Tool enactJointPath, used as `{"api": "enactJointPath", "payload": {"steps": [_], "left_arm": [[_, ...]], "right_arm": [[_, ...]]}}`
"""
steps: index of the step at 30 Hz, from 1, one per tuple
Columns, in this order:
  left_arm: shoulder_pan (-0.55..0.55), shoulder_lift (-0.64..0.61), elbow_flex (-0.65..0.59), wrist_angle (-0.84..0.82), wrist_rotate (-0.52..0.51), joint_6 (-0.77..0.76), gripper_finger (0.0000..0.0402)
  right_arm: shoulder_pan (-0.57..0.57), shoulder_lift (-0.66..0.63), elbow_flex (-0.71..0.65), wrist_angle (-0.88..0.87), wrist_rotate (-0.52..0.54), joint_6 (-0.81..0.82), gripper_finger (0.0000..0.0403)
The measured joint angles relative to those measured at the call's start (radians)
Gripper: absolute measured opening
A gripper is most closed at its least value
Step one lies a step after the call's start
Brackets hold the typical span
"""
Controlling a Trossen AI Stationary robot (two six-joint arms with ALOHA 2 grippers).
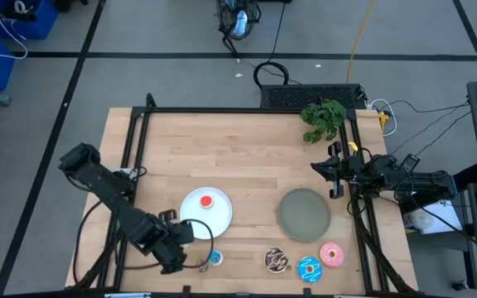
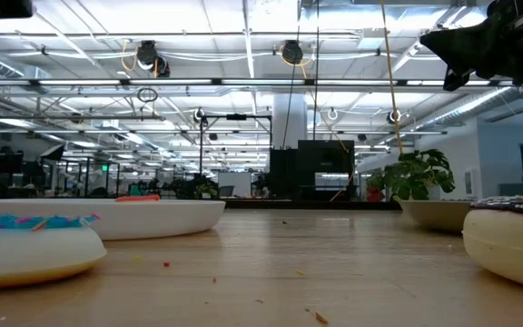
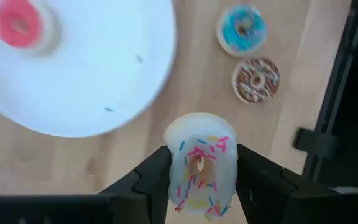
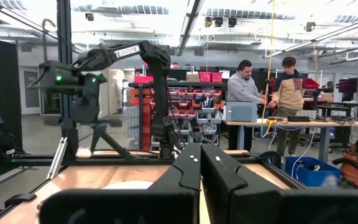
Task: Pick & Place donuts
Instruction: Put the small white donut on the white plate
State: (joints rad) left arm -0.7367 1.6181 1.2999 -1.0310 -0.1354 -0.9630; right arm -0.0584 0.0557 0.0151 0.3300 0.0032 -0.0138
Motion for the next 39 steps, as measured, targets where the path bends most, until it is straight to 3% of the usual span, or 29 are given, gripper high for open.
{"api": "enactJointPath", "payload": {"steps": [9,14,26,39], "left_arm": [[0.016,-0.015,0.0,-0.02,-0.023,0.037,0.0161],[0.016,-0.015,0.0,-0.019,-0.022,0.034,0.0161],[0.033,-0.015,0.001,-0.016,-0.021,0.069,0.0161],[0.28,-0.015,0.002,-0.1,-0.036,0.406,0.0161]], "right_arm": [[0.0,0.0,0.0,0.0,0.006,-0.001,0.0],[0.0,0.0,0.0,-0.015,0.082,0.001,0.0],[0.0,0.0,0.0,-0.012,0.076,0.001,0.0],[0.0,0.0,0.0,-0.013,0.074,0.002,0.0]]}}
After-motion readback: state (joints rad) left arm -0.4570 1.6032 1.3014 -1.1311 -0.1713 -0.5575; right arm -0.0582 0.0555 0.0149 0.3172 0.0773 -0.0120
